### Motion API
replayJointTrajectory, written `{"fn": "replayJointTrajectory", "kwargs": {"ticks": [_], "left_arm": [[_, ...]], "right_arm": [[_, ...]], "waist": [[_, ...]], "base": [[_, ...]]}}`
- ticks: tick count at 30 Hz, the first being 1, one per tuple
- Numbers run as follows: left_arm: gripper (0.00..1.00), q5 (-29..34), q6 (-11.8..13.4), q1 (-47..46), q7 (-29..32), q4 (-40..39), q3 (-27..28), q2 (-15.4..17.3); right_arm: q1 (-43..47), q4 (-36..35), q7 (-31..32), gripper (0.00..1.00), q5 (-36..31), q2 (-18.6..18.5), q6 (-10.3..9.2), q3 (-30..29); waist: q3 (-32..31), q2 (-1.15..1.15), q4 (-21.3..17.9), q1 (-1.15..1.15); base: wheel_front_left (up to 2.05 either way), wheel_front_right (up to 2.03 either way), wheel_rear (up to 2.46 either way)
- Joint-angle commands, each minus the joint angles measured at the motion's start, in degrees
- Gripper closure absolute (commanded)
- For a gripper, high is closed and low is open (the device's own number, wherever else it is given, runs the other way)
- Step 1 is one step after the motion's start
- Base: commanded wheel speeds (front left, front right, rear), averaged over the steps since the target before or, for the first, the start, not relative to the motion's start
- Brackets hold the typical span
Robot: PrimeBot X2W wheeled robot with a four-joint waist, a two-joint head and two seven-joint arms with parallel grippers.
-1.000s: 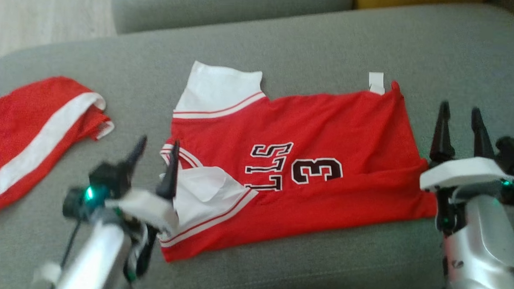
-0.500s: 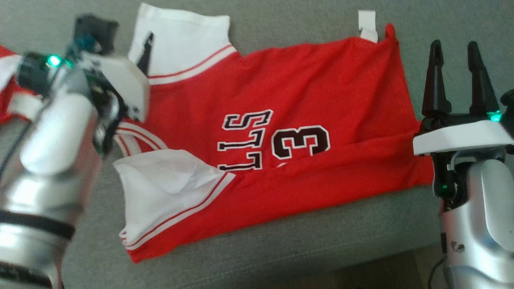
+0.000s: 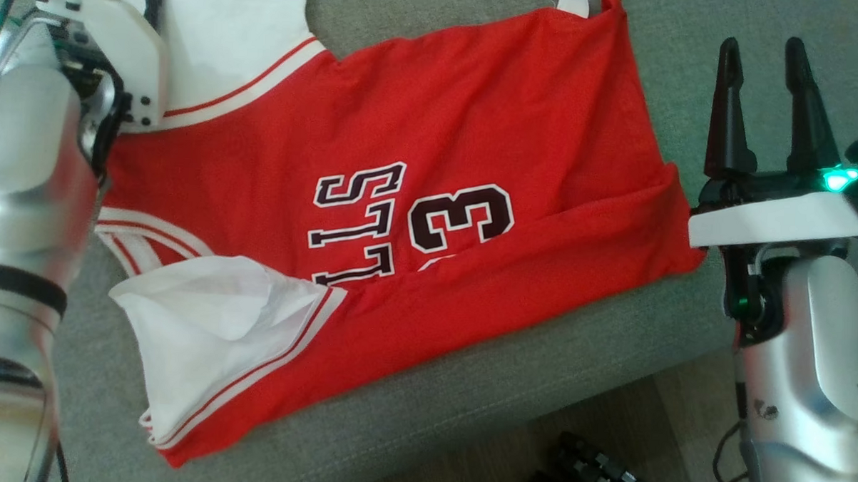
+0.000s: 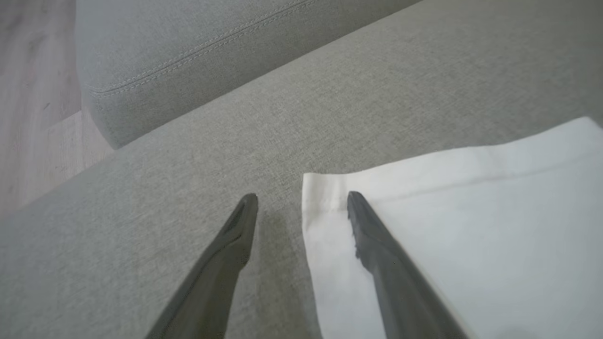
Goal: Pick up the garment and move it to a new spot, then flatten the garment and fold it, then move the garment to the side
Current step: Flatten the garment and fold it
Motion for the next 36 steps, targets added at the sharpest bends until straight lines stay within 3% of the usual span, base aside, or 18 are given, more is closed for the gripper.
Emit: {"fn": "replayJointTrajectory", "kwargs": {"ticks": [1,7,8,9,10,15,26,36], "left_arm": [[0.00,0.32,-0.33,-2.92,-0.50,-0.57,0.91,2.39],[0.00,-0.15,-2.14,-5.13,-0.14,3.99,0.08,1.46],[0.13,-0.50,-2.65,-5.34,0.13,4.63,0.05,1.16],[0.74,-0.66,-3.12,-5.45,0.25,5.13,-0.18,0.79],[1.00,-0.75,-3.53,-5.53,0.26,5.52,-0.48,0.38],[1.00,-1.70,-4.46,-5.59,-2.68,6.08,-1.01,-1.85],[1.00,-4.25,-3.20,-3.72,-14.47,3.34,0.05,-7.32],[1.00,-5.38,-2.67,2.94,-17.41,-5.76,-0.47,-9.96]], "right_arm": [[-0.48,-2.43,-0.03,0.00,0.63,-0.25,-0.04,1.15],[-0.58,-3.29,0.07,0.00,0.83,-0.25,-0.04,1.13],[-0.58,-3.36,0.05,0.00,0.81,-0.25,-0.04,1.02],[-0.58,-3.36,0.04,0.00,0.74,-0.25,-0.04,0.85],[-0.59,-3.30,0.07,0.00,0.60,-0.25,-0.04,0.61],[-2.02,-2.88,0.78,0.00,-0.91,-0.25,-0.04,-1.47],[-8.42,-0.09,6.45,0.00,-5.99,-0.25,-0.04,-6.66],[-13.18,12.67,14.78,0.00,-8.50,-1.61,-0.04,-11.25]], "waist": [[0.22,0.00,-0.24,-0.01],[0.69,0.00,-0.30,-0.01],[0.72,0.00,-0.23,-0.01],[0.69,0.00,-0.10,-0.01],[0.62,0.00,0.09,-0.01],[-0.40,0.00,1.94,-0.01],[-4.04,0.00,9.39,-0.01],[-5.36,0.00,14.58,-0.01]], "base": [[0.00,0.00,0.00],[0.00,0.00,0.00],[0.00,0.00,0.00],[0.00,0.00,0.00],[0.00,0.00,0.00],[0.00,0.00,0.00],[0.00,0.00,0.00],[0.00,0.00,0.00]]}}
